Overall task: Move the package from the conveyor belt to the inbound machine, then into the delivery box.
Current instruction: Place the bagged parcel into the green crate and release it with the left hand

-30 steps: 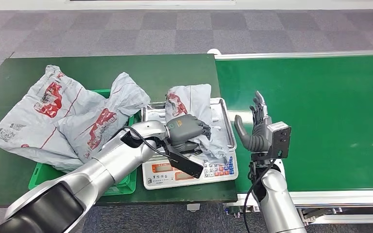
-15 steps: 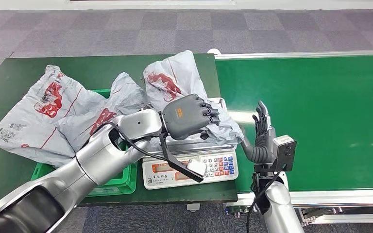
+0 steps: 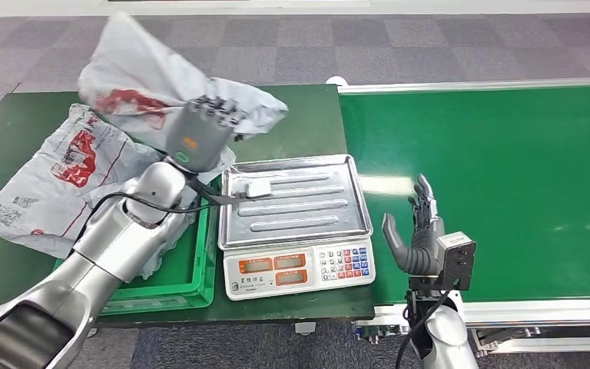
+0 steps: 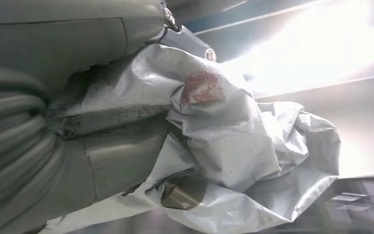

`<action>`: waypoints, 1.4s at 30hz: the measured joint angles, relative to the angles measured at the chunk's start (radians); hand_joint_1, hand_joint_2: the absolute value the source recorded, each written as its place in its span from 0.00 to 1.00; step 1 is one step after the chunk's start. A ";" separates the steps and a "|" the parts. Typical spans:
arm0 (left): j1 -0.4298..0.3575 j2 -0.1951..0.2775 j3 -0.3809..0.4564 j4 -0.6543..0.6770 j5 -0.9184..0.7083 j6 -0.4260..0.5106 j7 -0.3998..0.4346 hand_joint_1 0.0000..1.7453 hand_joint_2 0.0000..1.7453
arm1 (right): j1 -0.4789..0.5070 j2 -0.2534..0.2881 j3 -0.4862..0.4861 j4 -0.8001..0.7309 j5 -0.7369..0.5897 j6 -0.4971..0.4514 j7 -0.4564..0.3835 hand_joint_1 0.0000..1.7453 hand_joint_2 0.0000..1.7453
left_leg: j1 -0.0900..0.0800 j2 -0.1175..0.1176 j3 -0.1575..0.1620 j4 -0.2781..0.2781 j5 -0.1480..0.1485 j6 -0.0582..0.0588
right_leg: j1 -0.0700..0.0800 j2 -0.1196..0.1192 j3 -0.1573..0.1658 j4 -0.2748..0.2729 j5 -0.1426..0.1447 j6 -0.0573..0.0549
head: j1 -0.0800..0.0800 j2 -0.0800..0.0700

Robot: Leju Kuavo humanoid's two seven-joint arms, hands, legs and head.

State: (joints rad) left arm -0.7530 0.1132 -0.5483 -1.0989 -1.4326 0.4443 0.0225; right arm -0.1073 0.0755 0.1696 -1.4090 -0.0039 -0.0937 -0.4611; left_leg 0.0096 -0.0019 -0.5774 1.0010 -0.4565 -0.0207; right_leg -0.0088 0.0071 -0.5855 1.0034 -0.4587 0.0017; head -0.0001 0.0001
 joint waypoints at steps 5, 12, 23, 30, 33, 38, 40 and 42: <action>0.159 0.000 0.223 0.025 0.040 0.061 -0.008 1.00 1.00 | 0.023 0.000 -0.025 -0.017 -0.002 -0.004 0.010 0.00 1.00 | 0.000 0.000 0.000 0.000 0.000 0.000 | 0.000 0.000 -0.001 0.000 -0.001 -0.001 | 0.000 0.000; 0.332 -0.041 0.385 -0.039 0.034 0.055 -0.025 1.00 1.00 | 0.051 0.001 -0.031 -0.019 0.002 0.013 0.004 0.00 1.00 | 0.000 0.000 -0.001 0.000 -0.001 0.001 | -0.001 0.000 -0.001 -0.001 -0.001 -0.001 | 0.000 0.000; 0.424 -0.077 0.444 -0.131 0.114 -0.002 -0.103 0.00 1.00 | 0.058 0.008 -0.032 -0.019 0.017 0.026 0.005 0.00 1.00 | 0.000 -0.001 -0.001 0.000 -0.001 0.000 | 0.000 -0.001 -0.001 -0.001 -0.001 -0.001 | 0.000 0.000; 0.461 -0.098 0.438 -0.207 0.159 -0.045 -0.121 0.00 1.00 | 0.059 0.016 -0.037 -0.022 0.032 0.027 0.014 0.00 1.00 | 0.000 -0.001 -0.001 0.000 -0.001 0.000 | -0.001 -0.001 -0.001 -0.001 -0.001 -0.001 | 0.000 0.000; 0.484 -0.099 0.422 -0.252 0.170 -0.080 -0.127 0.00 1.00 | 0.061 0.017 -0.044 -0.029 0.038 0.028 0.021 0.00 1.00 | 0.000 -0.001 -0.001 0.000 -0.001 0.001 | -0.001 -0.001 -0.001 -0.001 -0.001 -0.001 | 0.000 0.000; 0.536 -0.095 0.389 -0.349 0.376 -0.205 -0.232 0.00 1.00 | 0.063 0.017 -0.056 -0.033 0.046 0.039 0.024 0.00 1.00 | 0.000 -0.001 -0.001 0.000 -0.001 0.001 | -0.001 -0.001 -0.001 -0.001 -0.001 -0.001 | 0.000 0.000; 0.558 -0.090 0.378 -0.387 0.501 -0.268 -0.293 0.00 1.00 | 0.065 0.017 -0.057 -0.033 0.047 0.043 0.023 0.00 1.00 | 0.000 -0.001 -0.001 0.000 -0.001 0.001 | -0.001 -0.001 -0.001 -0.001 -0.001 -0.001 | 0.000 0.000; 0.578 -0.085 0.368 -0.419 0.633 -0.336 -0.357 0.00 1.00 | 0.066 0.017 -0.057 -0.033 0.047 0.047 0.022 0.00 1.00 | 0.000 -0.001 -0.001 0.000 -0.001 0.001 | 0.000 -0.001 -0.001 -0.001 -0.001 -0.001 | 0.000 0.000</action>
State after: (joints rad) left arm -0.1752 0.0285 -0.1799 -1.5183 -0.7992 0.1084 -0.3346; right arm -0.0411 0.0927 0.1129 -1.4420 0.0436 -0.0464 -0.4391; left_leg 0.0093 -0.0025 -0.5787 1.0007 -0.4577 -0.0201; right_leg -0.0092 0.0062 -0.5863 1.0025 -0.4598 0.0009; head -0.0001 0.0000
